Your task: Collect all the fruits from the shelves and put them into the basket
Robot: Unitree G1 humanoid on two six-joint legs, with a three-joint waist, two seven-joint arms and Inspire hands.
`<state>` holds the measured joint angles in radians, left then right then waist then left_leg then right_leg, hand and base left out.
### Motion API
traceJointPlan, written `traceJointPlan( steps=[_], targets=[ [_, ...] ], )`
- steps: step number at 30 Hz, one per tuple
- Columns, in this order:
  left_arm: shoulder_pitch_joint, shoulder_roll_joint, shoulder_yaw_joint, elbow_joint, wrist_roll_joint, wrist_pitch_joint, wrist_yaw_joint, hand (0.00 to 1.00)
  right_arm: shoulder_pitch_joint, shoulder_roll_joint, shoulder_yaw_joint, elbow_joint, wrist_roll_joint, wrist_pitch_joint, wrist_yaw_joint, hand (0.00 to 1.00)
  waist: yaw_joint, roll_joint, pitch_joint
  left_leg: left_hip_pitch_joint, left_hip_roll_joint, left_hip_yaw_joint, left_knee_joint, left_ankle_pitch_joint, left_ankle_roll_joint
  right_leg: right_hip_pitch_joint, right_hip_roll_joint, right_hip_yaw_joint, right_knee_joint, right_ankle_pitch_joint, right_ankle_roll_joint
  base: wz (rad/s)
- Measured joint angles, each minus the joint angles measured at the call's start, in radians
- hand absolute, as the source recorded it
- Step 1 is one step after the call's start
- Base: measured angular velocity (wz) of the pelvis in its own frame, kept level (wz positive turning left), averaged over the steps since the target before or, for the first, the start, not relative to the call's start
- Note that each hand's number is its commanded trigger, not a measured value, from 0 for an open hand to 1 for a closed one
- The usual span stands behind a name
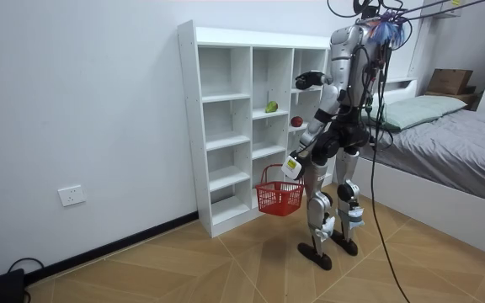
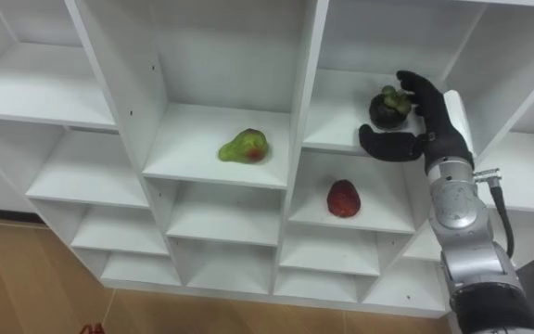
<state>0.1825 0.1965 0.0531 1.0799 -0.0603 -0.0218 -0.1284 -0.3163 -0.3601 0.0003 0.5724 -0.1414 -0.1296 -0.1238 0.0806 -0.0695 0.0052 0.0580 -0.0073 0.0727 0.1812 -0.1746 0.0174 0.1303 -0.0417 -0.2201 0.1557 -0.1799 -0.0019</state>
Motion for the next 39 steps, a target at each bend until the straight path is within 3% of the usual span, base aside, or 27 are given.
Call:
traceJointPlan(
  steps=[20,26,30,34,39],
  targets=[
    [-0.016,0.003,0.0,0.0,0.012,0.0,-0.005,1.0,-0.023,0.0,0.019,0.01,-0.052,-0.001,0.005,1.0,0.007,-0.01,0.0036,-0.002,-0.003,-0.018,-0.001,0.0,0.0,-0.003,-0.003,-0.03,-0.003,0.0,0.0,0.02],
    [-0.016,0.003,-0.004,0.0,0.012,0.0,-0.008,1.0,-0.022,0.001,0.018,0.003,-0.007,0.0,0.032,1.0,0.006,-0.004,0.0012,-0.013,-0.004,-0.018,0.007,0.0,0.0,-0.003,-0.003,-0.028,-0.002,0.0,0.0,0.0],
    [-0.018,0.002,-0.009,0.0,0.01,0.0,-0.013,1.0,-0.015,0.001,0.021,-0.036,-0.008,0.008,0.057,1.0,0.005,0.012,-0.0038,-0.011,-0.003,-0.013,0.008,0.0,0.0,-0.006,-0.003,-0.02,-0.001,0.0,0.0,-0.03],
    [-0.023,0.001,-0.019,0.0,-0.017,-0.001,-0.021,1.0,0.022,0.001,0.022,-0.105,0.009,0.019,0.064,1.0,0.001,0.029,-0.0061,-0.009,-0.003,-0.006,0.005,0.0,0.0,-0.008,-0.002,-0.007,-0.001,0.0,0.0,-0.04],
    [-0.017,-0.01,-0.018,0.001,-0.048,-0.03,-0.007,1.0,0.119,0.002,0.021,-0.226,0.066,0.018,0.08,1.0,-0.007,0.027,-0.0042,-0.009,-0.003,-0.006,0.004,0.0,0.0,-0.006,-0.002,-0.003,-0.002,0.0,0.0,0.0]
  ],
)
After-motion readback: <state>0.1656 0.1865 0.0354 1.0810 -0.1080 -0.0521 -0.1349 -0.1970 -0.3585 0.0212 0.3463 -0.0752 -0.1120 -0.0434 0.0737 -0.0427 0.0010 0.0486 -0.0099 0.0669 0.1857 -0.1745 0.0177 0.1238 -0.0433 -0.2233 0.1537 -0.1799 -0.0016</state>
